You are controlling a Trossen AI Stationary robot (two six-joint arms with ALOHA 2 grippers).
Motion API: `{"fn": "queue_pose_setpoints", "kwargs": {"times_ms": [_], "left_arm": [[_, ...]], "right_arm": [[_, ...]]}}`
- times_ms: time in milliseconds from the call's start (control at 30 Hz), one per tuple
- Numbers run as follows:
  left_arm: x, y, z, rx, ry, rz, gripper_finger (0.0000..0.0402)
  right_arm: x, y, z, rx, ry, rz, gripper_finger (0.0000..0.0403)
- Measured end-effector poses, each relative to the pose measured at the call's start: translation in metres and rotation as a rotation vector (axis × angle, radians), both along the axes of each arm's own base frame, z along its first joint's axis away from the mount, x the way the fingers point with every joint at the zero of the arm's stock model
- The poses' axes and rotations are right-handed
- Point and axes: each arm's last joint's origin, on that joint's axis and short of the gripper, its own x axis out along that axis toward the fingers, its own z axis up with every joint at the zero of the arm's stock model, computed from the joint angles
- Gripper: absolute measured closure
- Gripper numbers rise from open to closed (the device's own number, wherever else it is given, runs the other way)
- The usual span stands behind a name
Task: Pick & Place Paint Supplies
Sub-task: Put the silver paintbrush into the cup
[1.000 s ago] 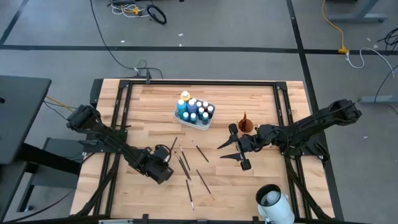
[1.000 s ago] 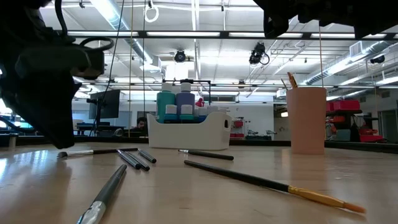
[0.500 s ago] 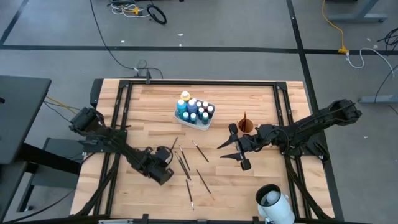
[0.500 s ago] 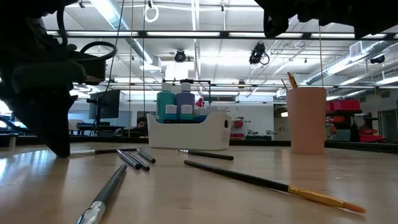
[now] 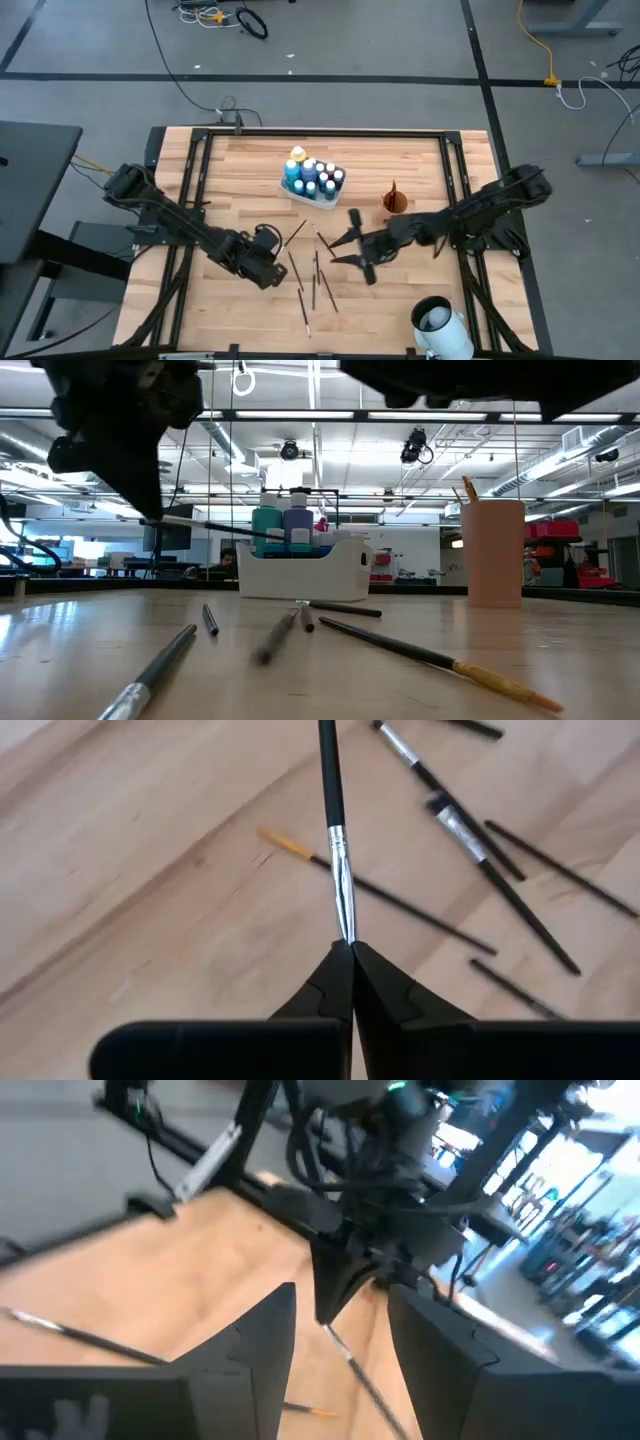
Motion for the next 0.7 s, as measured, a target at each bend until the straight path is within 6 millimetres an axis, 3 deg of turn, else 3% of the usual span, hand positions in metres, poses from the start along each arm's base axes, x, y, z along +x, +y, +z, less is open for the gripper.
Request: {"fn": "queue_pose_setpoints", "kwargs": {"times_ms": [233, 400, 533, 700], "left_arm": [[0.014, 0.011, 0.011, -0.016, -0.032, -0.032, 0.0398], [0.022, 0.013, 0.014, 0.002, -0.083, -0.098, 0.0398], [0.027, 0.013, 0.017, 0.002, -0.128, -0.146, 0.0399], [0.028, 0.013, 0.018, 0.012, -0.141, -0.172, 0.0399]], "right_arm": [[0.057, 0.022, -0.016, -0.331, 0.120, -0.143, 0.0258], [0.085, 0.030, -0.022, -0.431, 0.172, -0.231, 0.0263], [0.095, 0.031, -0.031, -0.492, 0.241, -0.234, 0.0263], [0.093, 0.030, -0.037, -0.512, 0.305, -0.229, 0.0263]]}}
